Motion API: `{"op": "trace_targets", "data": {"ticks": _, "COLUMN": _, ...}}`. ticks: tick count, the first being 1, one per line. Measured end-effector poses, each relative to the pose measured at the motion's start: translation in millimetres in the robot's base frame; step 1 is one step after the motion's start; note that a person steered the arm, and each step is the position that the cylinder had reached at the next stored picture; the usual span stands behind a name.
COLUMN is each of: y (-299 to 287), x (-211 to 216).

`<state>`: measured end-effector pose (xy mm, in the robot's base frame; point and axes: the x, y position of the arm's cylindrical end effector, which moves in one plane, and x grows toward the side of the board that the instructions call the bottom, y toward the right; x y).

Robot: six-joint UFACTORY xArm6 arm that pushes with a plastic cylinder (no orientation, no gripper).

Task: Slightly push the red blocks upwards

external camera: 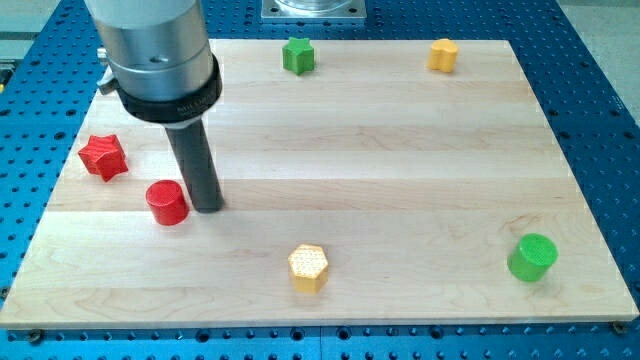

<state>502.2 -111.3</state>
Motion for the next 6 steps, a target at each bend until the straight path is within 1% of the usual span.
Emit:
{"op": "trace_targets", "data": {"ticks": 1, "y": 27, "x": 21}}
{"op": "trace_targets", "data": {"ticks": 2, "y": -24, "x": 8}}
{"op": "trace_targets", "data": {"ticks": 3, "y": -103, "x": -9}}
{"op": "trace_targets", "data": {"ticks": 4, "y": -86, "x": 23}}
{"op": "trace_targets", "data": {"ticks": 5, "y": -129, "x": 34}}
{"op": "trace_targets", "data": {"ticks": 6, "y": -128, "x": -7}}
